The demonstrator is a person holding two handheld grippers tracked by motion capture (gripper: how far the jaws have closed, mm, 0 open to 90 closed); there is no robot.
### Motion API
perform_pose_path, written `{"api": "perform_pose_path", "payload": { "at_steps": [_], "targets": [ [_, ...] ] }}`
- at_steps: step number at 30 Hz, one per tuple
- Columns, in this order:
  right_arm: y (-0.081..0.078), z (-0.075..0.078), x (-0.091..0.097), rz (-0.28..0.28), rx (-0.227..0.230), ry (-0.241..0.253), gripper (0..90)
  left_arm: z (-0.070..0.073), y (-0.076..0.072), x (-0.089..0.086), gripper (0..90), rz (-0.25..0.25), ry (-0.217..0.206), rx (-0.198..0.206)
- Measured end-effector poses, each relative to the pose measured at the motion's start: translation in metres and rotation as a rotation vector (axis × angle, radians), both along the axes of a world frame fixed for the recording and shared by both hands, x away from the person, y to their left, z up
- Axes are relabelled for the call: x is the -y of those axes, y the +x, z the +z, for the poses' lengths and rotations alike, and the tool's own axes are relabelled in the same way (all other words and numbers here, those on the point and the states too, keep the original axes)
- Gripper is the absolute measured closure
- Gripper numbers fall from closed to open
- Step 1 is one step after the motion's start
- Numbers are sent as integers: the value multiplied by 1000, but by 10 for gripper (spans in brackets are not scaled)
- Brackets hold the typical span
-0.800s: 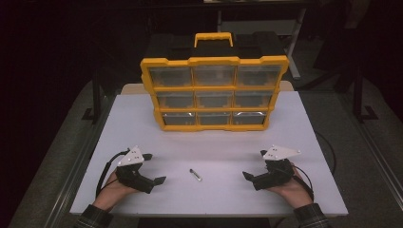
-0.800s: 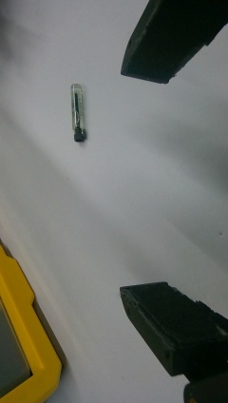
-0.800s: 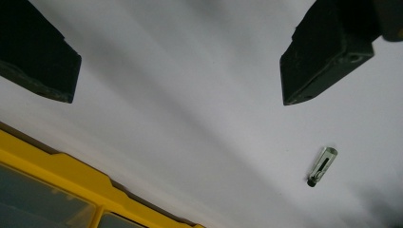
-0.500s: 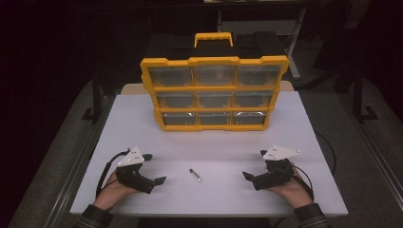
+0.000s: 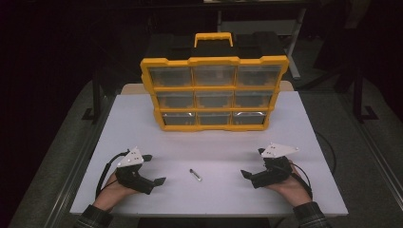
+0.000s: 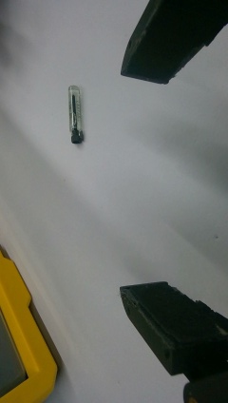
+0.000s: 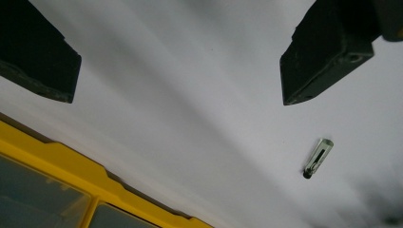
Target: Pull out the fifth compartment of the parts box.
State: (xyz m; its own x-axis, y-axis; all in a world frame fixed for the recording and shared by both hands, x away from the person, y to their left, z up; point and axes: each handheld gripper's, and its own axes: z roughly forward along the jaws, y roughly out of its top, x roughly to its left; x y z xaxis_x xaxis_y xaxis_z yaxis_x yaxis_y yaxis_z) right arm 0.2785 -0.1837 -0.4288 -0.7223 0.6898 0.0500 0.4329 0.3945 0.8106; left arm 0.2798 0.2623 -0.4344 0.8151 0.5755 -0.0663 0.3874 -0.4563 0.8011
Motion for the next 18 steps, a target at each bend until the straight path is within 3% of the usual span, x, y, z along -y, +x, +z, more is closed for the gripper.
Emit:
{"api": "perform_pose_path", "payload": {
  "at_steps": [18],
  "targets": [
    [10, 4, -7, 14, 0, 8, 0, -2, -1, 0, 0, 2, 1, -18]
  ]
}}
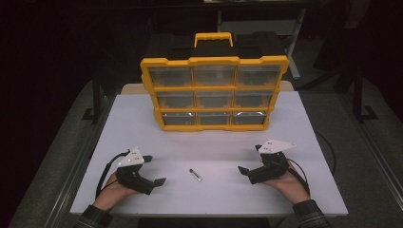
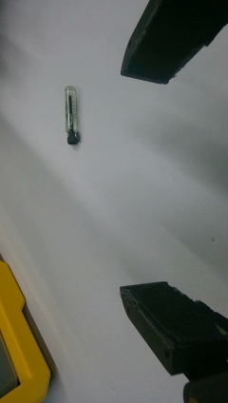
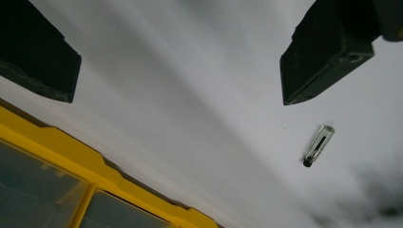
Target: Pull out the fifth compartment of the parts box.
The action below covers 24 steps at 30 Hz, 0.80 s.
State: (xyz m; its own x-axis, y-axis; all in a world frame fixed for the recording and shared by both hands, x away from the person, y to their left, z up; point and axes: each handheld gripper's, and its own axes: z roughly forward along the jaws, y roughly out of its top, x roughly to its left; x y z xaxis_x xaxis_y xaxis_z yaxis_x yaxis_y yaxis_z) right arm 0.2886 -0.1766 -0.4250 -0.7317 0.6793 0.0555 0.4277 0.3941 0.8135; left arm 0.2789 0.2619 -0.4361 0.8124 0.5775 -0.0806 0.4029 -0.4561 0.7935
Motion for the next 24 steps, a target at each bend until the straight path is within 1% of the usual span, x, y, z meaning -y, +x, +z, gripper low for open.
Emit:
{"api": "perform_pose_path", "payload": {
  "at_steps": [10, 13, 17, 18, 24],
  "targets": [
    [4, -1, -5, 14, -3, 3, 0, 0, -2, -1, 0, 1, -1, 6],
    [6, -2, -6, 15, -10, 11, 0, 0, -2, -2, 0, 1, 1, 11],
    [9, -3, -10, 22, -16, 7, 0, 0, -2, -2, 0, 0, 5, 16],
    [10, -3, -10, 30, -10, 2, 0, 0, -3, -2, 0, 3, -3, 14],
    [13, -3, -12, 30, -9, 7, 0, -1, -2, -2, 0, 1, 3, 12]
  ]
}}
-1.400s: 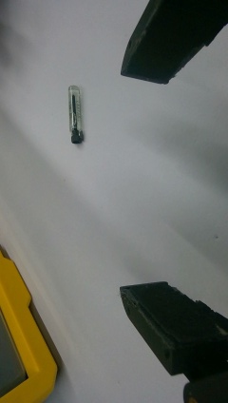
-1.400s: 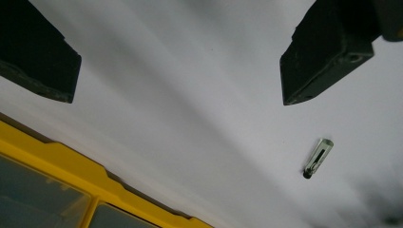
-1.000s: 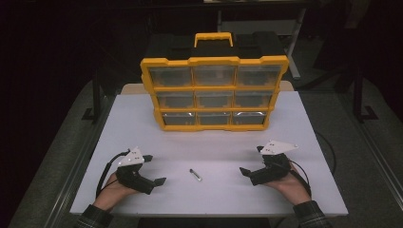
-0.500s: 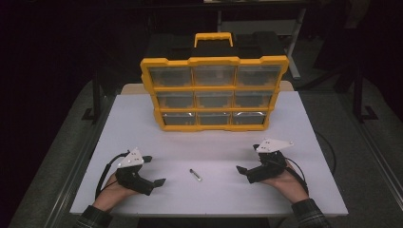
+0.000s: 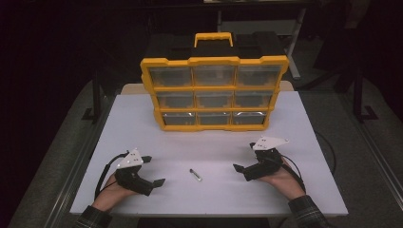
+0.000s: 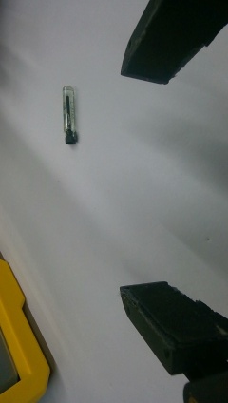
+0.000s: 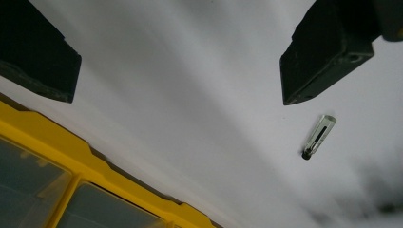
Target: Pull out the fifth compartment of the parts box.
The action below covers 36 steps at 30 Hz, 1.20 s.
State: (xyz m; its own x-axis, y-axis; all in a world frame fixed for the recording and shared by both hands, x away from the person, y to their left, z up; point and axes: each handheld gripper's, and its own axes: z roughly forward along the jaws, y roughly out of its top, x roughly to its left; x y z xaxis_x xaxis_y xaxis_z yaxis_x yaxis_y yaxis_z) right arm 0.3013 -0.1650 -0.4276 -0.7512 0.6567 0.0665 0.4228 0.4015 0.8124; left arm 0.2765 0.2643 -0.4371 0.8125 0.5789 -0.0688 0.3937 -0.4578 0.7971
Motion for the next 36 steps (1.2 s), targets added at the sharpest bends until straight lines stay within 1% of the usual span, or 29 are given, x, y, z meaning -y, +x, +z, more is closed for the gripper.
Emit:
{"api": "perform_pose_path", "payload": {
  "at_steps": [7, 8, 17, 18, 20, 28, 32, 36],
  "targets": [
    [4, 1, -4, 8, 3, 1, 0, -1, -1, 0, 0, 3, -4, -6],
    [5, 2, -4, 15, 10, -2, 0, -1, 0, 0, 0, 2, -4, -6],
    [9, 3, -8, 12, 10, 8, 0, -1, 0, 0, 0, 2, -14, -12],
    [10, 4, -8, 18, 18, 11, 0, -1, 0, 0, 0, 2, -15, -13],
    [11, 6, -10, 19, 19, 13, 0, -1, 0, 1, 0, 5, -22, -17],
    [14, 8, -12, 28, 25, 13, 0, -1, -1, 1, 0, 7, -25, -21],
    [17, 8, -13, 25, 24, 24, 0, -1, -1, 0, 0, 8, -27, -14],
    [19, 8, -16, 34, 24, 21, 0, -1, -1, -1, 0, 5, -23, -9]
  ]
}}
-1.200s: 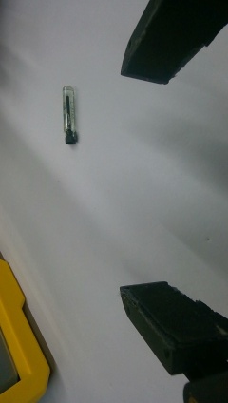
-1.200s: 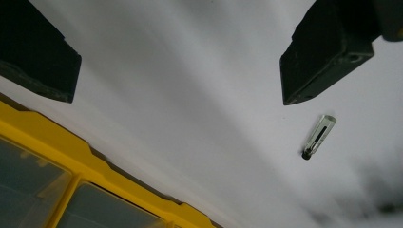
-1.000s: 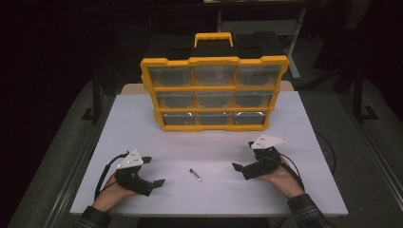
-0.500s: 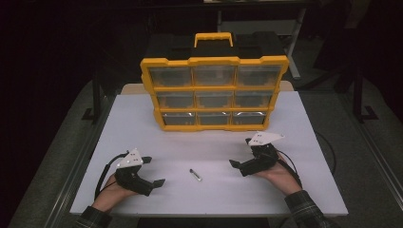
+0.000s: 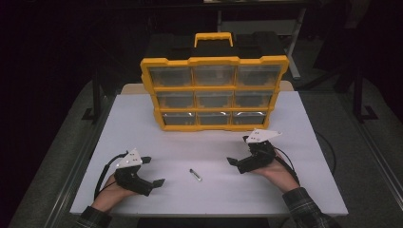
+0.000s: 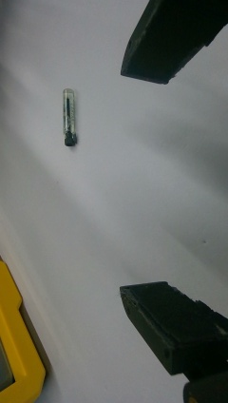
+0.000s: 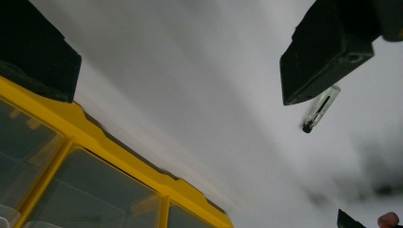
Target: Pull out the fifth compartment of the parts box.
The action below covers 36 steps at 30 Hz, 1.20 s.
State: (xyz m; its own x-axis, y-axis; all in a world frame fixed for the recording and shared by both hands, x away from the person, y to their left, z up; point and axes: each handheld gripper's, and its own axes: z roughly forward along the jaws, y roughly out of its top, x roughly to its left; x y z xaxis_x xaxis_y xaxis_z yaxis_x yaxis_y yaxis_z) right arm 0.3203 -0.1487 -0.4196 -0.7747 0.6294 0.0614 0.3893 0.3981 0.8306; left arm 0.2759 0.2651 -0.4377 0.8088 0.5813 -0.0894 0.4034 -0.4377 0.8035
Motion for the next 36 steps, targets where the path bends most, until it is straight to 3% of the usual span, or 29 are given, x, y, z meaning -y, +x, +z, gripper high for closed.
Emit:
{"api": "perform_pose_path", "payload": {
  "at_steps": [36],
  "targets": [
    [15, 3, -14, 18, 9, 4, 0, -1, 0, 1, 0, -4, -4, -7]
  ]
}}
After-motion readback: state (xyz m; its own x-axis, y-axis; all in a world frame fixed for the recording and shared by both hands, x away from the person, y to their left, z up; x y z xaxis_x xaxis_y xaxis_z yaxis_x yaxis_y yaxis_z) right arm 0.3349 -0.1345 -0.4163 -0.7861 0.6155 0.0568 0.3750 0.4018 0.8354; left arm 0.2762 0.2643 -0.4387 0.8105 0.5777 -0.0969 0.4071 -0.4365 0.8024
